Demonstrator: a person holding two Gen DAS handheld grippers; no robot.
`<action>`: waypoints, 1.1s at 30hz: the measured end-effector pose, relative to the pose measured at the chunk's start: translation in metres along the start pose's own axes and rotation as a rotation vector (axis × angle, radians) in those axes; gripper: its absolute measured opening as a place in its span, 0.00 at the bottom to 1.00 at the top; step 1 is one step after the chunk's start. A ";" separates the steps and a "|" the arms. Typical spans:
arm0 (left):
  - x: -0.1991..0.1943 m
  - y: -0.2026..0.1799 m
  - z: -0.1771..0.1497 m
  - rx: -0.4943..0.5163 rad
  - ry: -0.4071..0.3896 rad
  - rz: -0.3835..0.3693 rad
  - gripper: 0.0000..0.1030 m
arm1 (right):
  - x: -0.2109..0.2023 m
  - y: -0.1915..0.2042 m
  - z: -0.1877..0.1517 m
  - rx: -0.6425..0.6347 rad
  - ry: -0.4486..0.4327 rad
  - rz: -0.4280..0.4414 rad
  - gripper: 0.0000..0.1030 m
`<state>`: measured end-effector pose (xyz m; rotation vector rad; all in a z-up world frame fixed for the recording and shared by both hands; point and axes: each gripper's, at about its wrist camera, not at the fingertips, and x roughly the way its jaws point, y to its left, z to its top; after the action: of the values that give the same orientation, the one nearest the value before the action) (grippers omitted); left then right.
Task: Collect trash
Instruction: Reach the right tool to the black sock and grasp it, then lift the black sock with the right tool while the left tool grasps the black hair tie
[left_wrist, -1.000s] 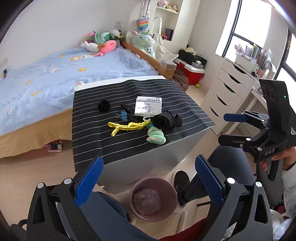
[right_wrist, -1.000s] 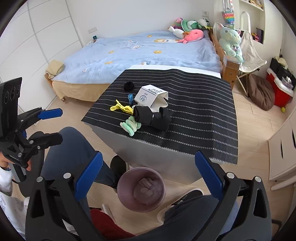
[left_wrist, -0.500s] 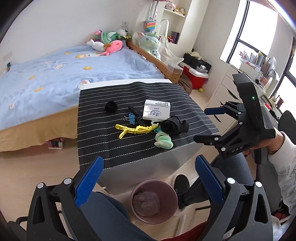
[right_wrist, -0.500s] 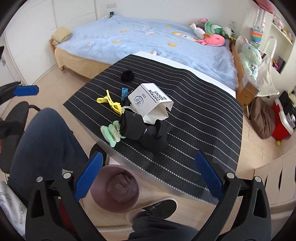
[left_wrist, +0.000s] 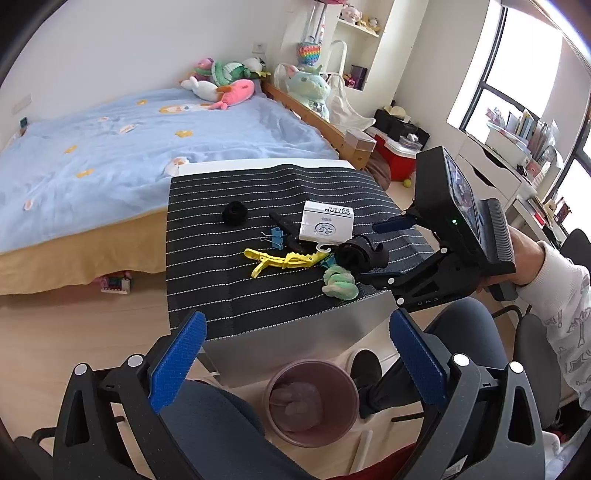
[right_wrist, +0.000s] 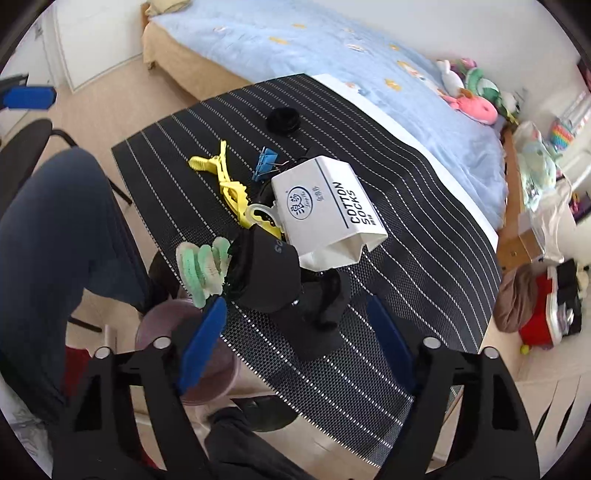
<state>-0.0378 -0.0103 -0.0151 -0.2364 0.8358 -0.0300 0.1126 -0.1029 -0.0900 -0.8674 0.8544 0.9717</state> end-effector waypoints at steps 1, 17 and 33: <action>0.000 0.001 -0.001 -0.004 0.000 0.000 0.93 | 0.001 0.000 0.000 -0.003 -0.001 0.010 0.63; 0.004 0.008 -0.003 -0.024 0.008 -0.007 0.93 | -0.010 -0.011 -0.006 0.066 -0.062 0.097 0.28; 0.011 0.001 0.027 0.040 -0.015 0.013 0.93 | -0.047 -0.059 -0.025 0.438 -0.162 0.187 0.27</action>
<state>-0.0111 -0.0058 -0.0057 -0.1935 0.8214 -0.0328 0.1473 -0.1583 -0.0452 -0.3351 0.9722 0.9522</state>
